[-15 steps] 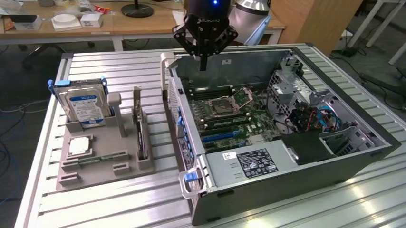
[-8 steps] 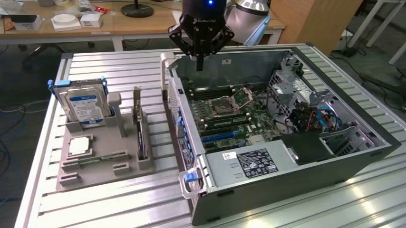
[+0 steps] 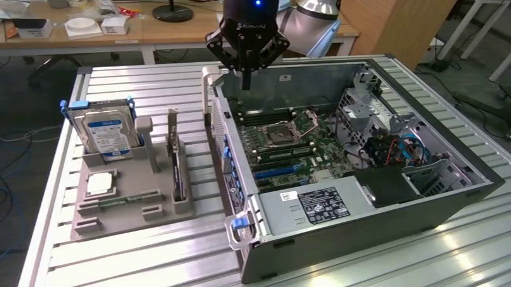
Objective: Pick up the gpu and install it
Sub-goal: 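Reach for the gpu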
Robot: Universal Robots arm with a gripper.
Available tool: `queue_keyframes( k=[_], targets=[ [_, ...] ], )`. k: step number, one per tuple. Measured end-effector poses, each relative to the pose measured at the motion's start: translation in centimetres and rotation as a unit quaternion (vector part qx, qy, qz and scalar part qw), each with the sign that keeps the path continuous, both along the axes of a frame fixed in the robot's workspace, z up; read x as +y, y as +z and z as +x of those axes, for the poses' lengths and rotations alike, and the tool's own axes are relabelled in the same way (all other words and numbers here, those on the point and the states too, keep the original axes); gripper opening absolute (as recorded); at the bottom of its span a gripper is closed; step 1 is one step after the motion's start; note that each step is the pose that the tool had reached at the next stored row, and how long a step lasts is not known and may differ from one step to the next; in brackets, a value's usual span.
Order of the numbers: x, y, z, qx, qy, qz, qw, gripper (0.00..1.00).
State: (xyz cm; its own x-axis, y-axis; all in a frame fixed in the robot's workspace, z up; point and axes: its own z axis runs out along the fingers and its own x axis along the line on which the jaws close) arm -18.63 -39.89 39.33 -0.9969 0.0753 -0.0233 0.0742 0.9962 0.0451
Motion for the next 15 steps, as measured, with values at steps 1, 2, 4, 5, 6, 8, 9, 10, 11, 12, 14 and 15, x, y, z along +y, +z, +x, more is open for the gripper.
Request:
queue_keyframes(
  k=[1, 2, 4, 5, 6, 8, 9, 10, 11, 12, 14, 15],
  targets=[
    [0.0, 0.0, -0.1, 0.0, 0.0, 0.0, 1.0, 0.1],
    [0.0, 0.0, -0.2, 0.0, 0.0, 0.0, 1.0, 0.1],
    [0.0, 0.0, -0.4, 0.0, 0.0, 0.0, 1.0, 0.1],
    [0.0, 0.0, -0.6, 0.0, 0.0, 0.0, 1.0, 0.1],
    [0.0, 0.0, -0.7, 0.0, 0.0, 0.0, 1.0, 0.1],
    [0.0, 0.0, -0.9, 0.0, 0.0, 0.0, 1.0, 0.1],
    [0.0, 0.0, -1.0, 0.0, 0.0, 0.0, 1.0, 0.1],
    [0.0, 0.0, -1.1, 0.0, 0.0, 0.0, 1.0, 0.1],
    [0.0, 0.0, -1.2, 0.0, 0.0, 0.0, 1.0, 0.1],
    [0.0, 0.0, -1.4, 0.0, 0.0, 0.0, 1.0, 0.1],
    [0.0, 0.0, -1.6, 0.0, 0.0, 0.0, 1.0, 0.1],
    [0.0, 0.0, -1.7, 0.0, 0.0, 0.0, 1.0, 0.1]
  ],
)
